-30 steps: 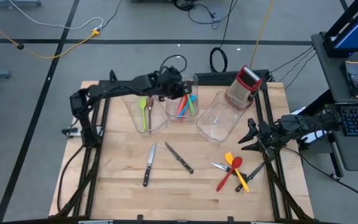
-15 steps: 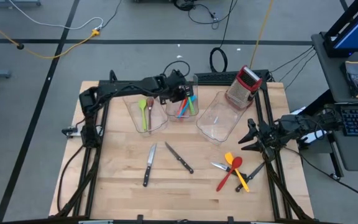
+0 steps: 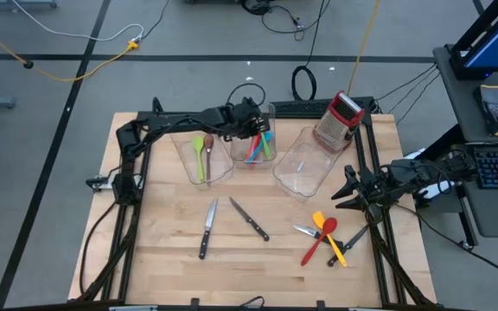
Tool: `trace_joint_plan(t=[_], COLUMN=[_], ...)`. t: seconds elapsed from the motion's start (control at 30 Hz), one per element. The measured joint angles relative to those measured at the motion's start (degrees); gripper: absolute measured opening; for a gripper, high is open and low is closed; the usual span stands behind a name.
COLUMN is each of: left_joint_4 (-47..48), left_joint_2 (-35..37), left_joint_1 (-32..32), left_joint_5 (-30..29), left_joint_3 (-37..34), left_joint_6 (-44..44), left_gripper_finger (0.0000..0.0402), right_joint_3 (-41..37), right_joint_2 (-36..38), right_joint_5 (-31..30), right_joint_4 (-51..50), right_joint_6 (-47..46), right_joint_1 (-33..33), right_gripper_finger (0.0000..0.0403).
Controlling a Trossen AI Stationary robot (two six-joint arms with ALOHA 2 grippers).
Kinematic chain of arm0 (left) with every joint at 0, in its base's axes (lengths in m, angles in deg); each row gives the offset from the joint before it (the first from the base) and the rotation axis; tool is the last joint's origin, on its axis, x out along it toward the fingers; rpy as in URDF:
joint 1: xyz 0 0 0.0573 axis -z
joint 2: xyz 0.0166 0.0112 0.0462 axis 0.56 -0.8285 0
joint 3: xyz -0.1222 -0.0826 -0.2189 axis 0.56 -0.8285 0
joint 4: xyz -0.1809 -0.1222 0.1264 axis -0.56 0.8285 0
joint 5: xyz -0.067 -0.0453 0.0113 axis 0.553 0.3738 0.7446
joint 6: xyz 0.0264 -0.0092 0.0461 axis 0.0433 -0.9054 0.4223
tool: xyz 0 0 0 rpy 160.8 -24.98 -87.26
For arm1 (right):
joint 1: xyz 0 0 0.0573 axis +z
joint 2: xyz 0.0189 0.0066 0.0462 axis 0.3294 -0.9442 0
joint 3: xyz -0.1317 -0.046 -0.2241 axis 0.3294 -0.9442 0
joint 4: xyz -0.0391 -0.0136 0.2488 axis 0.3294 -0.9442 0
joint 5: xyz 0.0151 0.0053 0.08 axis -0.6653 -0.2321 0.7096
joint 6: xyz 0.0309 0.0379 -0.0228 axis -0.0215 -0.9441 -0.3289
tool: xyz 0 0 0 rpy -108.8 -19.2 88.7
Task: Pick & Place Kitchen Items
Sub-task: Put the pink spatula in the middle bin
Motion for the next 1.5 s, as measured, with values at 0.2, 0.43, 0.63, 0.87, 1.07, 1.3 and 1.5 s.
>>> trace_joint_plan(t=[0.2,0.43,0.63,0.87,1.07,1.3,1.5], left_joint_4=[-0.7,-2.0,-0.4,-2.2,-3.3,-3.6,-3.5], left_joint_2=[-0.7,-0.5,-0.5,-1.9,-4.7,-4.9,-4.9], left_joint_1=[0.3,0.3,0.6,0.9,1.4,1.4,1.5], left_joint_5=[-1.1,-1.0,0.0,0.0,0.7,-0.5,-1.0], left_joint_3=[0.0,0.0,0.0,0.0,0.0,0.0,0.0], left_joint_6=[15.6,23.5,27.5,28.2,28.9,31.3,32.1], left_gripper_finger=[0.0023,0.0023,0.0023,0.0023,0.0024,0.0024,0.004], right_joint_3=[0.0,0.0,0.0,0.0,0.0,0.0,0.0], right_joint_2=[0.0,0.0,0.0,0.0,0.0,0.0,0.0], right_joint_5=[0.0,0.0,0.0,0.0,-0.1,-0.1,-0.1], right_joint_4=[0.0,0.0,0.0,0.0,0.3,0.3,0.3], right_joint_6=[-0.6,-2.1,-2.5,-2.5,-3.0,-4.0,-4.0], right_joint_1=[0.0,0.0,0.0,0.0,0.0,0.0,0.0], right_gripper_finger=[0.0128,0.0128,0.0128,0.0128,0.0128,0.0128,0.0128])
